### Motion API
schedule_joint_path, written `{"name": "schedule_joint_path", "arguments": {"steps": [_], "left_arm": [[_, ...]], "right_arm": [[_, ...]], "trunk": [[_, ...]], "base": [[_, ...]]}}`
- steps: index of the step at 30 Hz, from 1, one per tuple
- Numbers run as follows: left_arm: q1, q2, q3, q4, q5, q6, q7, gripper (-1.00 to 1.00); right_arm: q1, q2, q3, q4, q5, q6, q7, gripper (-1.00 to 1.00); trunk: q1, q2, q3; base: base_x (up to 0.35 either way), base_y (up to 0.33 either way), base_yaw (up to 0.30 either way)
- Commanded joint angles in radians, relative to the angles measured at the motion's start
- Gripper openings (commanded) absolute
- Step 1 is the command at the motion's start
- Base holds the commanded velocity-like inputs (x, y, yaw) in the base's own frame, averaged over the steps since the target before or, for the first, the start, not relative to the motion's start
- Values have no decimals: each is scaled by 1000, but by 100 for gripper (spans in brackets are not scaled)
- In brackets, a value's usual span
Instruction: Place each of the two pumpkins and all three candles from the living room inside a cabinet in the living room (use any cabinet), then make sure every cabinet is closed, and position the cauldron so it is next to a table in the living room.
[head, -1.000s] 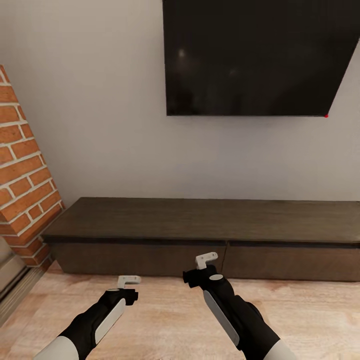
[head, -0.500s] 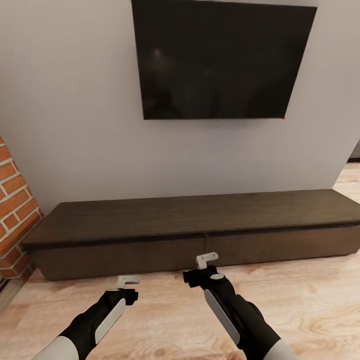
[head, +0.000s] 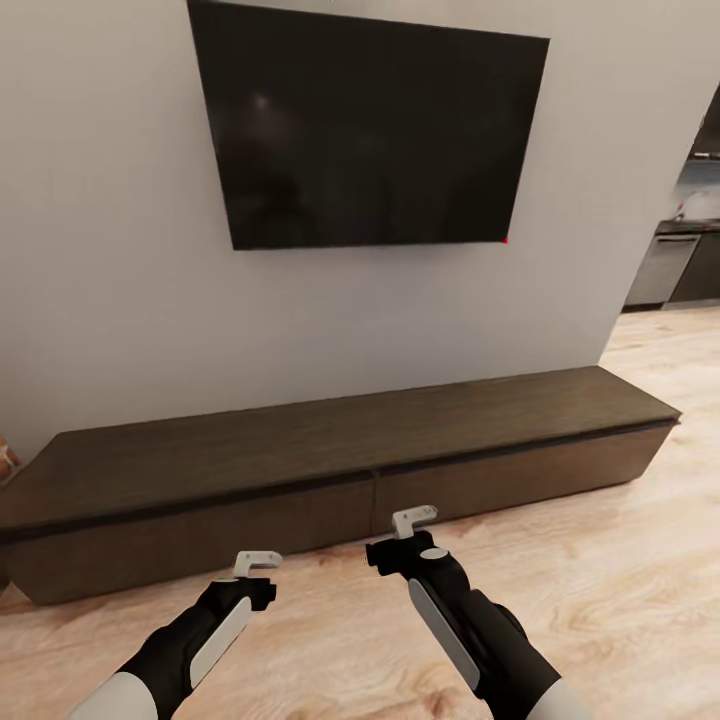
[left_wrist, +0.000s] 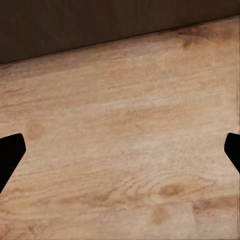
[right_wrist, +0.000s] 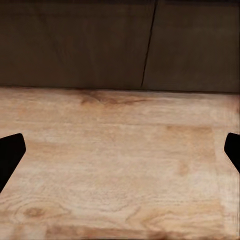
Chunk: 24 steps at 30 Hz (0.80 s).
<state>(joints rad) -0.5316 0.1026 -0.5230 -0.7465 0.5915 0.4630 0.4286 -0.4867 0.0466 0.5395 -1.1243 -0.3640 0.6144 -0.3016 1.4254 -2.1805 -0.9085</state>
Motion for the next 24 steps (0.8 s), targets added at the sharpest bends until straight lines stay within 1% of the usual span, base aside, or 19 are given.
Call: {"name": "schedule_joint_path", "arguments": {"steps": [1, 24], "left_arm": [[-1, 2, -6, -2, 11, 2, 10, 100], [-1, 1, -6, -2, 11, 1, 10, 100]], "right_arm": [[-1, 0, 4, 0, -10, 2, -10, 100], [-1, 0, 2, 3, -12, 1, -10, 100]], "trunk": [[-4, 7, 2], [-92, 168, 65]], "base": [[0, 0, -273], [0, 0, -273]]}}
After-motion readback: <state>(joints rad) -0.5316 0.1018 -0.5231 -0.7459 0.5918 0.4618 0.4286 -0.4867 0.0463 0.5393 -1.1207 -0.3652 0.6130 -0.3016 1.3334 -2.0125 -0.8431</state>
